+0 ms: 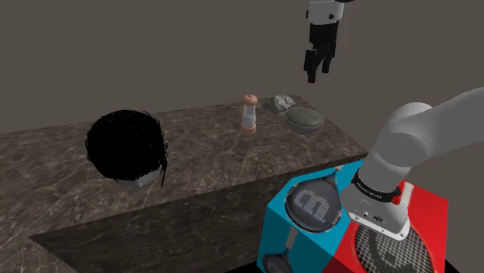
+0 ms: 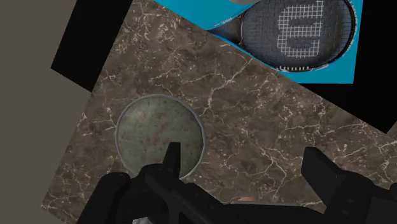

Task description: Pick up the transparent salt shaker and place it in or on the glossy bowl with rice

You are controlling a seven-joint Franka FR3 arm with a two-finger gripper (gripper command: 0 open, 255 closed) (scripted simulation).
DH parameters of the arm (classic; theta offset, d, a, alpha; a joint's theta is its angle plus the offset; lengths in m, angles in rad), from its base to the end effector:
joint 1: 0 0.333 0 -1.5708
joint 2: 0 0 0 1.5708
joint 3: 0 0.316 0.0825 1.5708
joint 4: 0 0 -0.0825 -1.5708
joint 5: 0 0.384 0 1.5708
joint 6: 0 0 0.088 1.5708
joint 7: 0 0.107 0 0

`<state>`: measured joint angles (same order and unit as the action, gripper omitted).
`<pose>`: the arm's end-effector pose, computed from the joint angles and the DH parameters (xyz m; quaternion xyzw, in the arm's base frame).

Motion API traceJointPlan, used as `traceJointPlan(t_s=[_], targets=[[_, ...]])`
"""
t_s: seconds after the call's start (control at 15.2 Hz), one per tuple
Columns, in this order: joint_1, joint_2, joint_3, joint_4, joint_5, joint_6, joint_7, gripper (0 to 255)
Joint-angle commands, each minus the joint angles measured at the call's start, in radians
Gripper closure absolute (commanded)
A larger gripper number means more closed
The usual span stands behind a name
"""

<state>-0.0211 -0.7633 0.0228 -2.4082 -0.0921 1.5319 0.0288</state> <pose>0.3056 -0.0080 0.5565 0.9968 -0.0163 -0.0558 0.0546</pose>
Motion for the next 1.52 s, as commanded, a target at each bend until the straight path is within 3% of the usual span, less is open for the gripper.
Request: traceJointPlan(t_s=[0.0,0.73,1.45], targets=[[0.000,0.000,0.000,0.000,0.000,0.000,0.000,0],[0.019,0.353,0.017,0.084,0.005,0.341,0.013,0],[0.034,0.738,0.040,0.324,-0.012,0.558,0.026,0]])
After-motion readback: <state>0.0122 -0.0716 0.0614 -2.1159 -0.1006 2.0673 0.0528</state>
